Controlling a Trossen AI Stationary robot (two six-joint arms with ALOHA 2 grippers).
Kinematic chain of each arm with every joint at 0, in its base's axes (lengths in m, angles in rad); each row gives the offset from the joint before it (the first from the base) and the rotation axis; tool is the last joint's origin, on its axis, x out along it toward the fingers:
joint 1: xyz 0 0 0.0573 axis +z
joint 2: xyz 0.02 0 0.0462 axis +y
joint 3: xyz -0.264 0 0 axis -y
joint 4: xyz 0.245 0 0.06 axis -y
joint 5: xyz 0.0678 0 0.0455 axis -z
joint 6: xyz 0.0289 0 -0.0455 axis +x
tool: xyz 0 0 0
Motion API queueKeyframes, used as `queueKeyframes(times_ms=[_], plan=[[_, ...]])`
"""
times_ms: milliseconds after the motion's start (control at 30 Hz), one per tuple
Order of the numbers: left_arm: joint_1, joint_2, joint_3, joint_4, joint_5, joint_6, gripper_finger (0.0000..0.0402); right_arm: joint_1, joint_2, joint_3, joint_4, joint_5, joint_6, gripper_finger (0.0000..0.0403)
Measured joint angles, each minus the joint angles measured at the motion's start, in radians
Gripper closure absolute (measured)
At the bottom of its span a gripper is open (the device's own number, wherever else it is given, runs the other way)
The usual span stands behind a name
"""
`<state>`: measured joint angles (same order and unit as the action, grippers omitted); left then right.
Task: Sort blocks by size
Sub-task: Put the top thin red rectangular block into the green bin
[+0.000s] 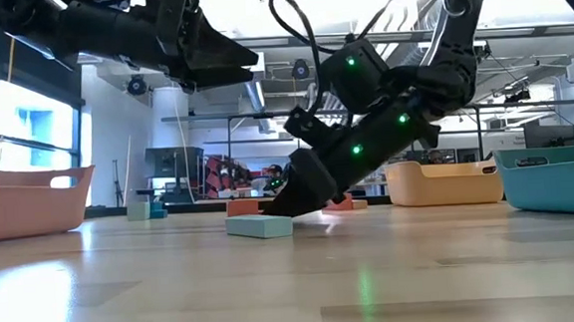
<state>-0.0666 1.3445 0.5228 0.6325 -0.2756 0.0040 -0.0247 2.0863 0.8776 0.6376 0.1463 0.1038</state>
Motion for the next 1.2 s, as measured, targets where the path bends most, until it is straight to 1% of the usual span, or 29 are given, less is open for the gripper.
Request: queueKeyframes(times_ms=[67, 167, 233, 267, 333, 367, 433, 500, 533, 667, 700, 767, 867, 933, 1033, 1200], plan=[[-0.002, 0.000, 0.000, -0.006, 0.000, 0.000, 0.0120, 0.010, -0.018, -0.001, -0.026, 0.074, 0.021, 0.0269], [-0.012, 0.000, 0.000, -0.035, -0.003, 0.000, 0.0120, 0.063, -0.109, -0.005, -0.209, 0.273, 0.065, 0.0269], [-0.021, 0.000, 0.000, -0.050, -0.014, 0.007, 0.0120, 0.115, -0.216, -0.005, -0.403, 0.401, 0.135, 0.0269], [-0.023, 0.000, 0.000, -0.055, -0.030, 0.014, 0.0120, 0.145, -0.276, -0.004, -0.513, 0.447, 0.193, 0.0269], [-0.023, 0.000, 0.000, -0.068, -0.070, 0.035, 0.0120, 0.209, -0.400, -0.002, -0.753, 0.491, 0.363, 0.0269], [-0.023, 0.000, 0.000, -0.069, -0.085, 0.043, 0.0120, 0.238, -0.461, -0.002, -0.883, 0.480, 0.488, 0.0269], [-0.021, 0.000, 0.000, -0.067, -0.100, 0.051, 0.0120, 0.300, -0.575, 0.005, -1.115, 0.425, 0.805, 0.0269], [-0.022, 0.000, 0.000, -0.061, -0.100, 0.053, 0.0120, 0.374, -0.665, 0.013, -1.293, 0.391, 1.122, 0.0269], [-0.022, 0.000, 0.000, -0.057, -0.100, 0.053, 0.0120, 0.415, -0.697, 0.013, -1.368, 0.370, 1.246, 0.0269], [-0.022, 0.000, 0.000, -0.051, -0.099, 0.060, 0.0120, 0.554, -0.747, 0.013, -1.634, 0.343, 1.640, 0.0269], [-0.021, 0.000, 0.000, -0.051, -0.100, 0.060, 0.0120, 0.576, -0.747, 0.013, -1.703, 0.325, 1.724, 0.0269], [-0.021, 0.000, 0.000, -0.051, -0.100, 0.060, 0.0120, 0.609, -0.736, 0.012, -1.825, 0.256, 1.865, 0.0269], [-0.021, 0.000, 0.000, -0.051, -0.099, 0.060, 0.0120, 0.640, -0.721, 0.011, -1.968, 0.161, 2.007, 0.0269], [-0.021, 0.000, 0.000, -0.051, -0.099, 0.060, 0.0120, 0.643, -0.716, -0.003, -2.006, 0.120, 2.053, 0.0269], [-0.021, 0.000, 0.000, -0.051, -0.099, 0.060, 0.0120, 0.627, -0.716, -0.052, -1.982, 0.086, 2.080, 0.0269], [-0.021, 0.000, 0.000, -0.052, -0.099, 0.056, 0.0120, 0.561, -0.716, -0.160, -1.844, 0.089, 2.041, 0.0263]])
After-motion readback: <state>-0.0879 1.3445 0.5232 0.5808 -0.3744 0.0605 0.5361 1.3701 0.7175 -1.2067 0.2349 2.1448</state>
